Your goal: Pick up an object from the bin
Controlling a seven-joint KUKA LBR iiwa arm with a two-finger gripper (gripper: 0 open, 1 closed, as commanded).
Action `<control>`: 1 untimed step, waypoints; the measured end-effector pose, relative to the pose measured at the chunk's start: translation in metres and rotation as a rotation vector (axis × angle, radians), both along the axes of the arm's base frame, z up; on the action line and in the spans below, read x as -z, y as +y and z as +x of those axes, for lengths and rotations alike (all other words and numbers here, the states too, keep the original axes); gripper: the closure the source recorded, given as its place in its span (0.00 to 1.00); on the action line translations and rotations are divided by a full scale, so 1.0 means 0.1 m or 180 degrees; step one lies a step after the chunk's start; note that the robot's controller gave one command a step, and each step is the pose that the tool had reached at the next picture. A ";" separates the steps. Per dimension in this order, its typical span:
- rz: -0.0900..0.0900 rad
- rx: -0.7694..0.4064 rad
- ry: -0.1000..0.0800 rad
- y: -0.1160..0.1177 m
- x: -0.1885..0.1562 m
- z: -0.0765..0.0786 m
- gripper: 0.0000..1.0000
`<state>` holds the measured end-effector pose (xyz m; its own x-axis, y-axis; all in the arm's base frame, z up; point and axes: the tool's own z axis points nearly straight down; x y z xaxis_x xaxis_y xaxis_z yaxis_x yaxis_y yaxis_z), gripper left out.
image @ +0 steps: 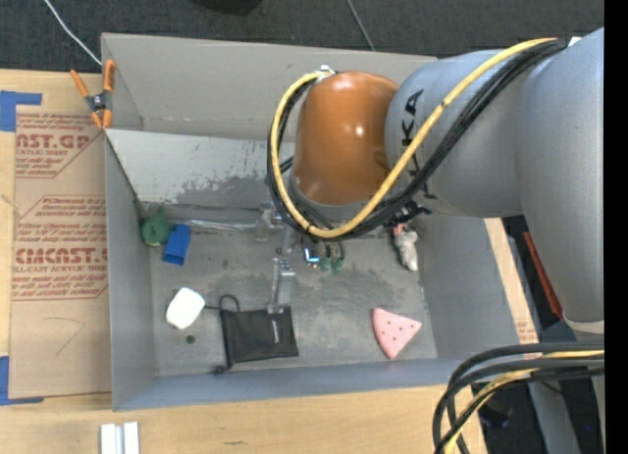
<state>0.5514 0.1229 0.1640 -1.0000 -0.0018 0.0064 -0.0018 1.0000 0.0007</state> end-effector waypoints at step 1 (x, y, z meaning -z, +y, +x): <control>0.0002 0.0005 -0.0024 -0.01 -0.05 0.02 0.00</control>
Offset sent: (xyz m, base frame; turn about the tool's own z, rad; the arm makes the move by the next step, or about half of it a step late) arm -0.0463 -0.0059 -0.0791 -0.2712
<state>0.5531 0.1221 0.1688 -1.0000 -0.0001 -0.0010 -0.0001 1.0000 0.0015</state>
